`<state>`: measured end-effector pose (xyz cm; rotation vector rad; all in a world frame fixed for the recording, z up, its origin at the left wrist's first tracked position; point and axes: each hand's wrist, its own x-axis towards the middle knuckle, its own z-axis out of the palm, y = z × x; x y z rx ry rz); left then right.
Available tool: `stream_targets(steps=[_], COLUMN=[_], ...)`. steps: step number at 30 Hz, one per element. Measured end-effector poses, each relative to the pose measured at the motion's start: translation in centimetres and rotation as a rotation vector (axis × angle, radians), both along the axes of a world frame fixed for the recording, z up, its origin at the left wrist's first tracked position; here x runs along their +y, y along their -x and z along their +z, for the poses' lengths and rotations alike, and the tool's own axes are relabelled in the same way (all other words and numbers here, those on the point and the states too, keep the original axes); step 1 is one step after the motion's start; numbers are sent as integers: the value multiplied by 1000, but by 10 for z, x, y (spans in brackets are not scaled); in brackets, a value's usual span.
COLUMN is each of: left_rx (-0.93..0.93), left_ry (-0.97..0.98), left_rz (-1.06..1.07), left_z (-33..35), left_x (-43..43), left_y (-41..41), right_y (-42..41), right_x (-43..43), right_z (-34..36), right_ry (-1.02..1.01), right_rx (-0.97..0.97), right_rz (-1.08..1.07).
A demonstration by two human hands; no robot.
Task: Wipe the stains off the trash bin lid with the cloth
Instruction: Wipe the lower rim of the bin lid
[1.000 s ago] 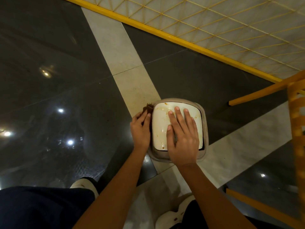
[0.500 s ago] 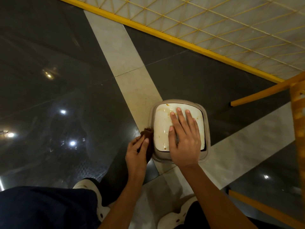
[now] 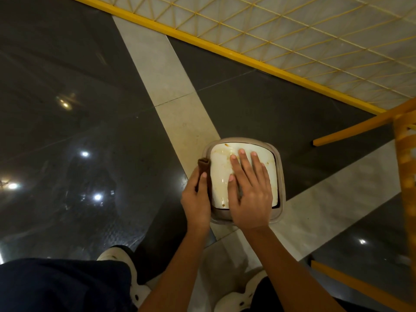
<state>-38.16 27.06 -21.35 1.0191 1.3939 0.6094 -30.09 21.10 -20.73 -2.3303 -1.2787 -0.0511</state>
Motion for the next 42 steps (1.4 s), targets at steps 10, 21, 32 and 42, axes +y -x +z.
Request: stream_targets(steps=[10, 21, 32, 42], left_rx=[-36, -3, 51, 106], left_ry=[-18, -121, -155, -221], left_rz=[-40, -91, -111, -177], left_z=[0, 18, 22, 23], left_x=[3, 21, 25, 34], left_y=[6, -12, -17, -21], right_y=[0, 0, 1, 1], right_x=[1, 1, 1, 0], right_z=[1, 2, 2, 2], right_ry=[0, 21, 18, 23], right_rx=[5, 2, -1, 8], right_rz=[-1, 9, -9, -6])
